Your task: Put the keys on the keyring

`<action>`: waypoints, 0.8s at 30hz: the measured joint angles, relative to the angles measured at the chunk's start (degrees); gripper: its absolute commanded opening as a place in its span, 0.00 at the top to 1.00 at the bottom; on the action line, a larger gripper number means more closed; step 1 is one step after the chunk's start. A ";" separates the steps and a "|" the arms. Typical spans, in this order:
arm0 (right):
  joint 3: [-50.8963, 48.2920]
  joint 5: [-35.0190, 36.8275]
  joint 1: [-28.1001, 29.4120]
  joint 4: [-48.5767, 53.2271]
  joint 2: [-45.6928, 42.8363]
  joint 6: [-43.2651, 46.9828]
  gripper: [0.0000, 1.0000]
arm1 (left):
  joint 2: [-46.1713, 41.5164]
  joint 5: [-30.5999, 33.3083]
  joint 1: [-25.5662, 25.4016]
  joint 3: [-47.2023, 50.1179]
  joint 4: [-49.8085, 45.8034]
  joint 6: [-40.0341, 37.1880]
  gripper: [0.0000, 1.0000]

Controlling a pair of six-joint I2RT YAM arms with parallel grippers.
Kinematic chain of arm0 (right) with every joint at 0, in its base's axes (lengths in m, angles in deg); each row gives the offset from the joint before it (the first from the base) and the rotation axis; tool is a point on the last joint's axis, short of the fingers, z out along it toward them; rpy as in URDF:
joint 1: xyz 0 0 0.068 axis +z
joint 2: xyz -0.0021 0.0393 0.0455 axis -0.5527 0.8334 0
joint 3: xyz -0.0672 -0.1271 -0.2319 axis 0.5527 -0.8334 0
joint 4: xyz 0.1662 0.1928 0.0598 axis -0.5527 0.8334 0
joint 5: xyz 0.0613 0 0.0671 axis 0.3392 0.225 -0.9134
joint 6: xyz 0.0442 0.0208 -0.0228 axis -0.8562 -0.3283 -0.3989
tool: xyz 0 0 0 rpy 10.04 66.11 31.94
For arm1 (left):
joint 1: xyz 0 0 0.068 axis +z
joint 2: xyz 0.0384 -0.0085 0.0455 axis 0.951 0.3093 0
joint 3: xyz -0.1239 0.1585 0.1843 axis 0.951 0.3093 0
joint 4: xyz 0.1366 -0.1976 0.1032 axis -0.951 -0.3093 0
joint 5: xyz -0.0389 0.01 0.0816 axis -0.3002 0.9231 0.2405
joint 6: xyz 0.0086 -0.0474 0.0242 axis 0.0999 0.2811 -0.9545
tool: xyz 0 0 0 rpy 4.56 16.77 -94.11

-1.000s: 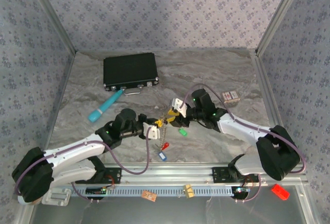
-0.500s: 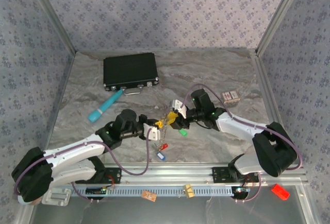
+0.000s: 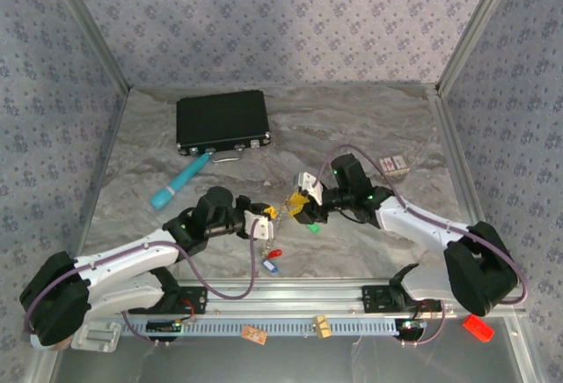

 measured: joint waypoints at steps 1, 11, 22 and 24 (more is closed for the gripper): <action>-0.57 0.87 0.00 -0.22 -0.76 0.04 0.65 | 0.00 0.02 0.00 0.00 -0.02 0.00 1.00; -5.27 7.78 0.81 -5.03 -5.29 -1.25 0.70 | 0.00 0.02 0.00 0.00 -0.48 0.00 1.00; -5.14 3.15 0.83 -7.37 -1.79 -3.45 0.68 | 0.00 0.02 0.00 0.00 -0.57 -0.42 1.00; -5.03 2.86 0.83 -7.54 -1.57 -3.65 0.67 | 0.00 0.02 0.00 0.00 -0.61 -0.42 1.00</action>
